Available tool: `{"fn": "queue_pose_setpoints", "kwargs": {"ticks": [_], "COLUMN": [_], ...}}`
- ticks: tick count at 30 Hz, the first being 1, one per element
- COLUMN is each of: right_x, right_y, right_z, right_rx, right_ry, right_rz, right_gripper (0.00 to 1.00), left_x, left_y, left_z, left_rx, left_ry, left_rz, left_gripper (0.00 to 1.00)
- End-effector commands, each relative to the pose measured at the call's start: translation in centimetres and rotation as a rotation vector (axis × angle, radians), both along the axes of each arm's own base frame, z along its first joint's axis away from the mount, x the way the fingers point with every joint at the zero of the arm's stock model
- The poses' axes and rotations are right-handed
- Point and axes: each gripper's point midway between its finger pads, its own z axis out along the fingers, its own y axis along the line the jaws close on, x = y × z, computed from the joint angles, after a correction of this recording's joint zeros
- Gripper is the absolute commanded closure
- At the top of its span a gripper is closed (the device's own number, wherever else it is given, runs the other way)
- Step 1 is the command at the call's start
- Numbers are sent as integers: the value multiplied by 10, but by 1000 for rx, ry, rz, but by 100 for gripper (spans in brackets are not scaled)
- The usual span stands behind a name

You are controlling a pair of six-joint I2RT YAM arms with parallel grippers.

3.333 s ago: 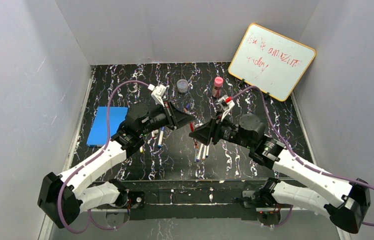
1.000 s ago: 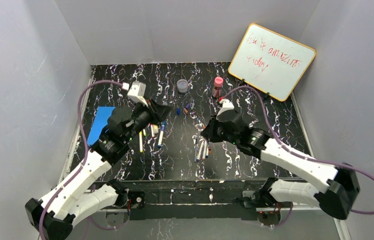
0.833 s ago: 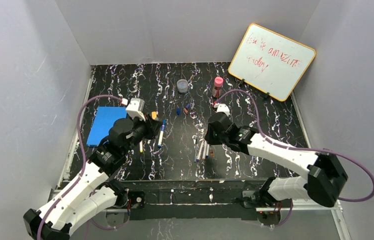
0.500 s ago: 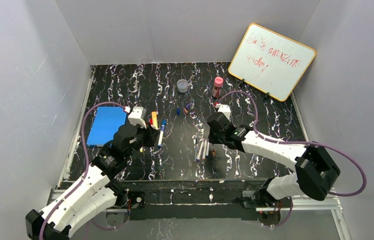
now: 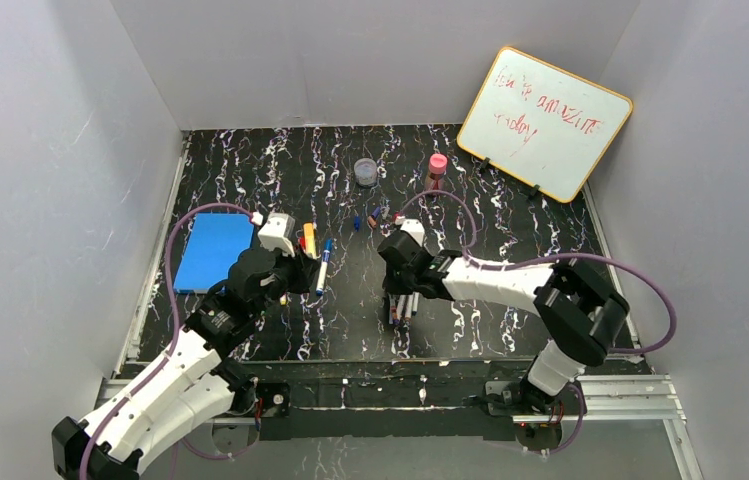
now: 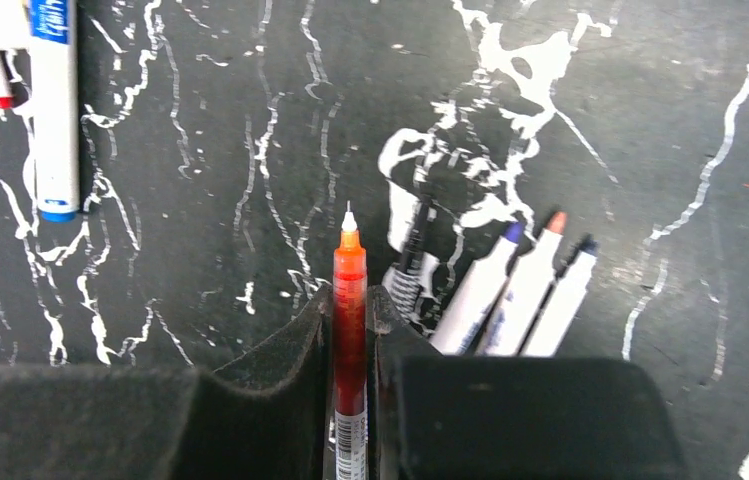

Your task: Open the pen caps

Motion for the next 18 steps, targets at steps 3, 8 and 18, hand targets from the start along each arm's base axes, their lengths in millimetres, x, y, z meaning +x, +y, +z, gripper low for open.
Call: {"fn": "queue_pose_setpoints", "kwargs": {"ticks": [3, 8, 18], "right_x": [20, 24, 17], "right_y": [31, 29, 26], "right_z": [13, -8, -28], "right_rx": [55, -30, -103], "right_ry": [-36, -14, 8], "right_rz": [-71, -165, -222], "right_gripper": [99, 99, 87], "left_x": [2, 2, 2], "left_y": [3, 3, 5], "left_z": [8, 9, 10], "left_rx": [-2, -2, 1], "left_ry": [-38, -37, -41], "left_rz": [11, 10, 17], "left_gripper": [100, 100, 100]}}
